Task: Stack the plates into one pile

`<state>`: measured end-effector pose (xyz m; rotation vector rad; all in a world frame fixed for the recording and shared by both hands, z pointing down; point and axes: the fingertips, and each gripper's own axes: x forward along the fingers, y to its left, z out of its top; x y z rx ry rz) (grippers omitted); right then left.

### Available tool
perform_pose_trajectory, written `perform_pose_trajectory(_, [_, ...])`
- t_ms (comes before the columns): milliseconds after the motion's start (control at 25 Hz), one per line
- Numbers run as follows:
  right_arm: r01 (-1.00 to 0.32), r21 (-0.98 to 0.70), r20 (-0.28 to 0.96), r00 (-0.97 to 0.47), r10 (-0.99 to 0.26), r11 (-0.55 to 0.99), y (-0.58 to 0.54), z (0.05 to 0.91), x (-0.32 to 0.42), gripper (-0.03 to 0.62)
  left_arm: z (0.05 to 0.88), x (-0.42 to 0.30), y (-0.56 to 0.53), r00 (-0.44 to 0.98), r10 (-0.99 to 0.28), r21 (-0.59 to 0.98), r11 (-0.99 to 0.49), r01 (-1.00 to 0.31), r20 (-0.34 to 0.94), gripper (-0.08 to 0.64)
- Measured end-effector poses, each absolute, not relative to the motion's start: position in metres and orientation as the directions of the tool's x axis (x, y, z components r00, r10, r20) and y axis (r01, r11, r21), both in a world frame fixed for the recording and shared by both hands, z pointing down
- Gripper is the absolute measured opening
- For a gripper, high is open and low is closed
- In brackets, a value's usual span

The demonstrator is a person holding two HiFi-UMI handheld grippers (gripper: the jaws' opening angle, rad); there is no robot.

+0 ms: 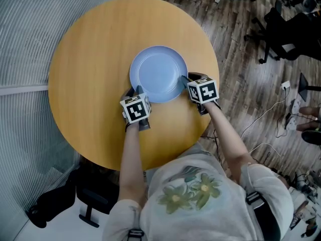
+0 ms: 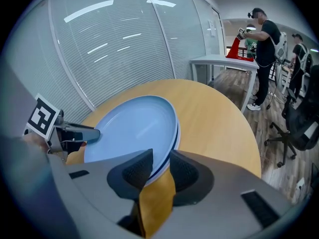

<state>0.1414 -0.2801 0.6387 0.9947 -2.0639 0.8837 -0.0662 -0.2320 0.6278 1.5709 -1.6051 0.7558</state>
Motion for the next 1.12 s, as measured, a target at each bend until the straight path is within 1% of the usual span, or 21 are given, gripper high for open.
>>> perform_pose_trajectory(120, [-0.820,-0.270,0.788,-0.490,-0.373,0.505,-0.273,0.638,0.138,0.115,0.627,-0.070,-0.226,0.020,-0.552,0.069,0.068,-0.995,0.834,0.101])
perform_pose_trajectory(200, [-0.819,-0.262,0.790,-0.486,-0.374,0.511,-0.270,0.638,0.139,0.149,0.623,-0.071,-0.227,0.008,-0.565,0.057,0.070,-0.996,0.825,0.107])
perform_pose_trajectory(240, [-0.821,-0.258,0.790,-0.483,-0.378,0.510,-0.269,0.638,0.140,0.155,0.621,-0.072,-0.227,0.003,-0.570,0.053,0.071,-0.996,0.822,0.107])
perform_pose_trajectory(480, [-0.855,-0.203,0.759,-0.445,-0.476,0.477,-0.275,0.618,0.153,0.161,0.598,-0.078,-0.223,-0.007,-0.614,0.057,0.085,-0.995,0.789,0.107])
perform_pose_trajectory(560, [-0.855,-0.211,0.738,-0.457,-0.497,0.473,-0.275,0.607,0.156,0.161,0.586,-0.076,-0.220,0.008,-0.638,0.084,0.089,-0.993,0.770,0.103])
perform_pose_trajectory(600, [-0.850,-0.217,0.725,-0.470,-0.503,0.481,-0.273,0.601,0.157,0.160,0.580,-0.073,-0.217,0.020,-0.650,0.102,0.089,-0.991,0.760,0.089])
perform_pose_trajectory(720, [-0.810,-0.241,0.671,-0.537,-0.511,0.535,-0.261,0.578,0.152,0.136,0.561,-0.065,-0.206,0.059,-0.684,0.155,0.080,-0.985,0.727,0.066])
perform_pose_trajectory(880, [-0.738,-0.306,0.588,-0.643,-0.490,0.601,-0.233,0.546,0.137,0.106,0.537,-0.060,-0.187,0.099,-0.725,0.208,0.062,-0.976,0.681,0.044])
perform_pose_trajectory(1120, [-0.689,-0.288,0.549,-0.688,-0.475,0.665,-0.185,0.519,0.121,0.077,0.507,-0.031,-0.151,0.192,-0.766,0.258,-0.035,-0.966,0.613,0.032])
